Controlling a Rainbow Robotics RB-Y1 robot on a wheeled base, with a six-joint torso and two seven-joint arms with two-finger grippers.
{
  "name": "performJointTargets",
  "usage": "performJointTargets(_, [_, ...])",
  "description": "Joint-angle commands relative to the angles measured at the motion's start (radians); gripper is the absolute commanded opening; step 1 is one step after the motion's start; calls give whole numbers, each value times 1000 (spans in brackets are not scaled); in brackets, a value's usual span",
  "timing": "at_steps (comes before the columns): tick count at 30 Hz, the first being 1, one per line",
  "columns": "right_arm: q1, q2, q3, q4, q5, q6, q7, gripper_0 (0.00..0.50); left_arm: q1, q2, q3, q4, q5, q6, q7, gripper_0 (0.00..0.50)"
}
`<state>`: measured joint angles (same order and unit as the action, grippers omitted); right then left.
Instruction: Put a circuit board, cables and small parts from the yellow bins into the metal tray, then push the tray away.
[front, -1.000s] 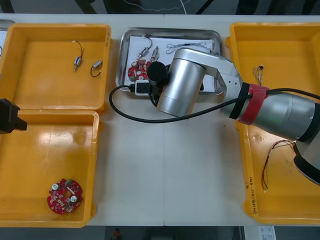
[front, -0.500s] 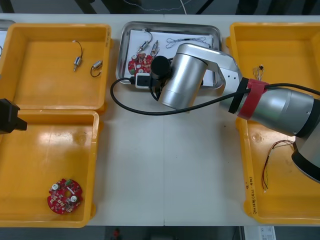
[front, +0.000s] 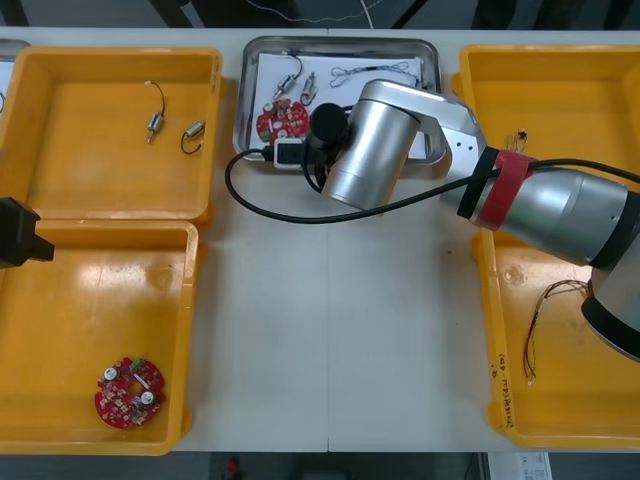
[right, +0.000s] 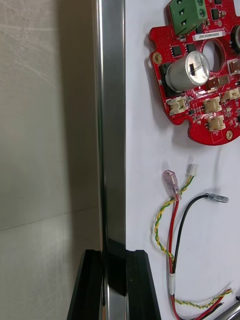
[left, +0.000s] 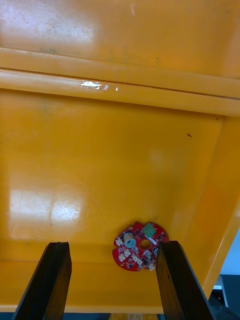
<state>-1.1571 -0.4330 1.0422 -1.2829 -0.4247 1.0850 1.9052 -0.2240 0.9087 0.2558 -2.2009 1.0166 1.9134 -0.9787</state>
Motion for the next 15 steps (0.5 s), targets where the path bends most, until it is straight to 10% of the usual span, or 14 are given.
performJointTargets(1, [-62,23,-34,2,0,-13,31,195,17,44,31,-30,8,6,-68,500])
performJointTargets(4, [-62,23,-42,1,0,-13,34,498,17,44,31,-30,8,6,-68,500])
performJointTargets(15, [-56,33,-163,-27,-161,99,51,500,17,44,31,-30,8,6,-68,500])
